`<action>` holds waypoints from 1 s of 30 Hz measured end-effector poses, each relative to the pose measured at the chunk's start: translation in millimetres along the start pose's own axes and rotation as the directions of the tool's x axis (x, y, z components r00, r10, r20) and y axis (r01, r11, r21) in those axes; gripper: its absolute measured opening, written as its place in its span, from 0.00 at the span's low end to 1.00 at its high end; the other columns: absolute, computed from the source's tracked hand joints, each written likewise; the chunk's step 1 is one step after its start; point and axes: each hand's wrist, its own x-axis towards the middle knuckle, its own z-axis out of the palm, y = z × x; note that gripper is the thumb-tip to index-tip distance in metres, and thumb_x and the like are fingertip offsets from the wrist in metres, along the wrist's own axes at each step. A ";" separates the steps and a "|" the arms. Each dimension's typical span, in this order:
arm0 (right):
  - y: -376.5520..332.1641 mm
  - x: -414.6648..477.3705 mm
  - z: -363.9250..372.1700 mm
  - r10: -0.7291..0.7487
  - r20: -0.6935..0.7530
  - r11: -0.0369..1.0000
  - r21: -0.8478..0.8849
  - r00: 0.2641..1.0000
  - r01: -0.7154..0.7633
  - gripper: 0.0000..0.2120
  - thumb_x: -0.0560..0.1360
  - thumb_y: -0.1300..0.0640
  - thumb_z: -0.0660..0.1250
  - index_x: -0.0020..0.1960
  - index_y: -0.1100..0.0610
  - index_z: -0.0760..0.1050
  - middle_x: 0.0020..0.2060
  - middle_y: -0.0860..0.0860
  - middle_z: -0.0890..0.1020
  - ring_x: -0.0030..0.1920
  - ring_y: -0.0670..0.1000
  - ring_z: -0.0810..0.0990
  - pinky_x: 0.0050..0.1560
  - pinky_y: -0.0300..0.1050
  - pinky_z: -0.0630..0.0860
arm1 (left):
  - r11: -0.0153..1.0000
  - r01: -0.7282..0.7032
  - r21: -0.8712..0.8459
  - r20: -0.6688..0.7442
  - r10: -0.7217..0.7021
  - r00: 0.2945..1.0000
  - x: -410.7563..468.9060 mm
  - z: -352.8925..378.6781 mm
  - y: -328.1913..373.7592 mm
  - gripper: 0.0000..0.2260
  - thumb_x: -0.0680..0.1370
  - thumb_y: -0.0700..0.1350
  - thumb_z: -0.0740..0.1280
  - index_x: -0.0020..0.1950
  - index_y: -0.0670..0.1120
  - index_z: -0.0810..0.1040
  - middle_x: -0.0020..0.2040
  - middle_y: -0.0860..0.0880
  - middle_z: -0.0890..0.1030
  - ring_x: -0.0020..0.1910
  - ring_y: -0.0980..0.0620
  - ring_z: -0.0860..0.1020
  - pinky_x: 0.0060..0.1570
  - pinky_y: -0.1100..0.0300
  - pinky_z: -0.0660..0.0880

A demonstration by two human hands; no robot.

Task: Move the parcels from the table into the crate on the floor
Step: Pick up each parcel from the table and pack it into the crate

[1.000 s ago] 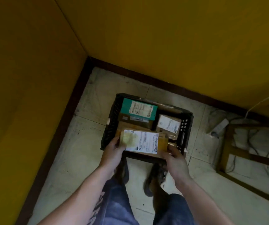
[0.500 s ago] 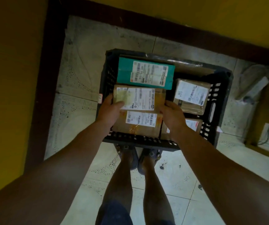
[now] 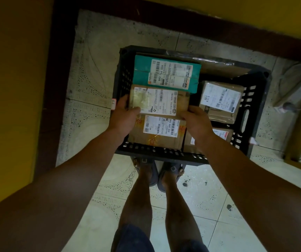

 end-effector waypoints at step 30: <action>-53.0 -461.1 -214.0 -0.132 -0.459 0.924 0.265 0.878 0.277 0.14 0.79 0.55 0.64 0.64 0.53 0.76 0.60 0.49 0.79 0.60 0.50 0.76 0.66 0.50 0.72 | 0.938 -0.340 -0.064 0.431 0.333 0.839 -439.3 57.2 204.1 0.10 0.82 0.45 0.62 0.63 0.51 0.78 0.58 0.51 0.82 0.57 0.54 0.79 0.58 0.58 0.72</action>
